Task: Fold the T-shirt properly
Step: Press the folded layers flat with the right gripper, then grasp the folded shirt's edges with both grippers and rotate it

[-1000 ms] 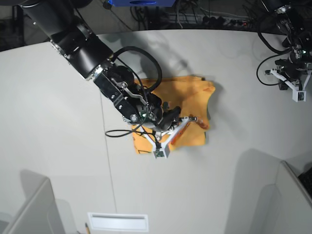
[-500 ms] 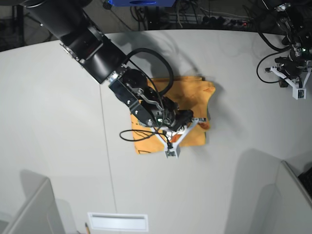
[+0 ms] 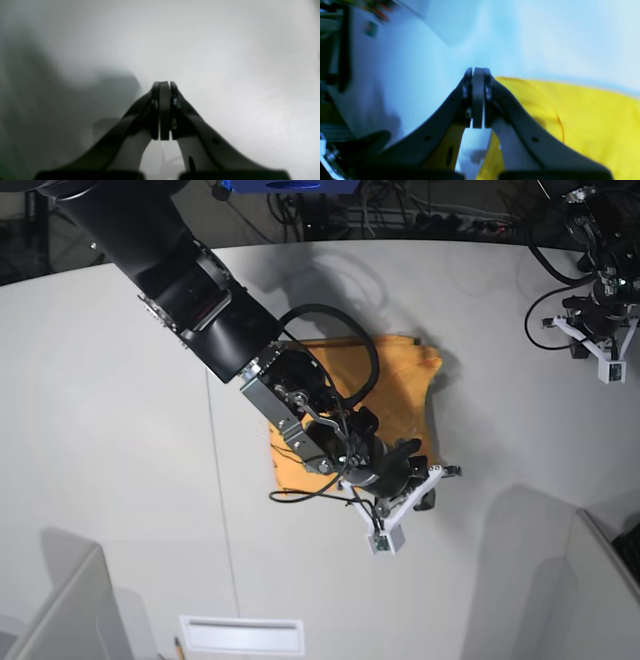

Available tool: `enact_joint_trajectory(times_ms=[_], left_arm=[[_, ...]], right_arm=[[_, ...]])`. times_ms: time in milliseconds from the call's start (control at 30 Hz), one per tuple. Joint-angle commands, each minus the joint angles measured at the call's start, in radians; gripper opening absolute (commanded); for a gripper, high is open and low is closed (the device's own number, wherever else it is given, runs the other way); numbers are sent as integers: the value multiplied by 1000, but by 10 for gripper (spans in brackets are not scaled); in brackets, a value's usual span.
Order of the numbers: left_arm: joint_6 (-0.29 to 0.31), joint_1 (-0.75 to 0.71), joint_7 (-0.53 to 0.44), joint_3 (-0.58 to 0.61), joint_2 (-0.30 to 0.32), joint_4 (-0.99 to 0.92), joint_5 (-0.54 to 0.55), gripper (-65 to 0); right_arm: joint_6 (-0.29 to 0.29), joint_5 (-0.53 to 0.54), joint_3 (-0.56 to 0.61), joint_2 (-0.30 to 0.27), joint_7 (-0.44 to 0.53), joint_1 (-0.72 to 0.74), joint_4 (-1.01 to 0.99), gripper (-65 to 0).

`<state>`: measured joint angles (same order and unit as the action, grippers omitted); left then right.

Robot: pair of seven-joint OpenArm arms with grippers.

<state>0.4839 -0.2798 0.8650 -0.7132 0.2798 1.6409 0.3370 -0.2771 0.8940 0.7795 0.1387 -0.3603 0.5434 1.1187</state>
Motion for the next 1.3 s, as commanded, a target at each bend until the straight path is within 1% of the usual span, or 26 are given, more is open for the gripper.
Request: enact_joint_trajectory(times_ms=[0, 67, 100, 200, 267, 333, 400, 433, 500, 533, 567, 600, 667, 700, 767, 800, 833, 900, 1067, 1133, 1267], left_arm=[[5, 6, -16, -6, 17, 20, 4, -650], [6, 6, -16, -6, 5, 37, 4, -650], [6, 3, -16, -6, 3, 54, 4, -650], [17, 0, -16, -6, -18, 111, 6, -650], [66, 3, -16, -7, -32, 143, 6, -650], [105, 4, -10, -6, -52, 166, 6, -650], [132, 18, 49, -6, -83, 190, 9, -650], [151, 37, 79, -6, -98, 198, 21, -650], [189, 70, 153, -12, -124, 201, 104, -650], [200, 81, 185, -12, -129, 196, 162, -650], [198, 87, 207, -12, -133, 189, 222, -650], [195, 93, 217, -12, -135, 172, 288, -606], [194, 100, 228, -7, -136, 120, 422, -431], [186, 100, 228, -6, -136, 101, 471, -357], [151, 98, 228, -3, -142, 69, 569, -209], [126, 100, 228, 13, -149, 55, 607, -148], [105, 100, 224, 33, -150, 45, 633, -107], [68, 113, 222, 86, -150, 26, 666, -64], [20, 192, 221, 214, -170, -58, 678, -64], [-6, 222, 221, 224, -185, -115, 676, -64], [-61, 250, 221, 247, -187, -216, 675, -64]], right_arm=[[8, 4, -4, 11, 4, 39, 16, -650], [2, 4, -4, 6, -46, 45, 19, -650], [0, 4, -4, -4, -81, 45, 30, -650], [-32, -11, -4, -46, -197, 19, 114, -650], [-54, -34, -9, -77, -263, -30, 223, -650], [-92, -72, -9, -109, -306, -81, 332, -650], [-150, -109, -10, -143, -339, -139, 430, -650], [-169, -125, -12, -161, -340, -161, 459, -650], [-182, -152, -19, -205, -339, -197, 507, -650], [-182, -155, -36, -225, -340, -217, 527, -650], [-182, -157, -56, -244, -342, -240, 542, -650], [-182, -157, -79, -259, -342, -263, 558, -650], [-182, -160, -128, -285, -340, -314, 584, -650], [-182, -160, -151, -296, -340, -334, 591, -650], [-182, -160, -200, -331, -340, -378, 613, -650], [-181, -160, -217, -350, -340, -400, 624, -650], [-181, -160, -233, -363, -340, -415, 631, -650], [-181, -160, -252, -393, -340, -440, 648, -650], [-181, -157, -265, -449, -340, -469, 671, -650], [-181, -157, -265, -457, -340, -478, 686, -650], [-181, -161, -274, -460, -339, -530, 728, -650]])
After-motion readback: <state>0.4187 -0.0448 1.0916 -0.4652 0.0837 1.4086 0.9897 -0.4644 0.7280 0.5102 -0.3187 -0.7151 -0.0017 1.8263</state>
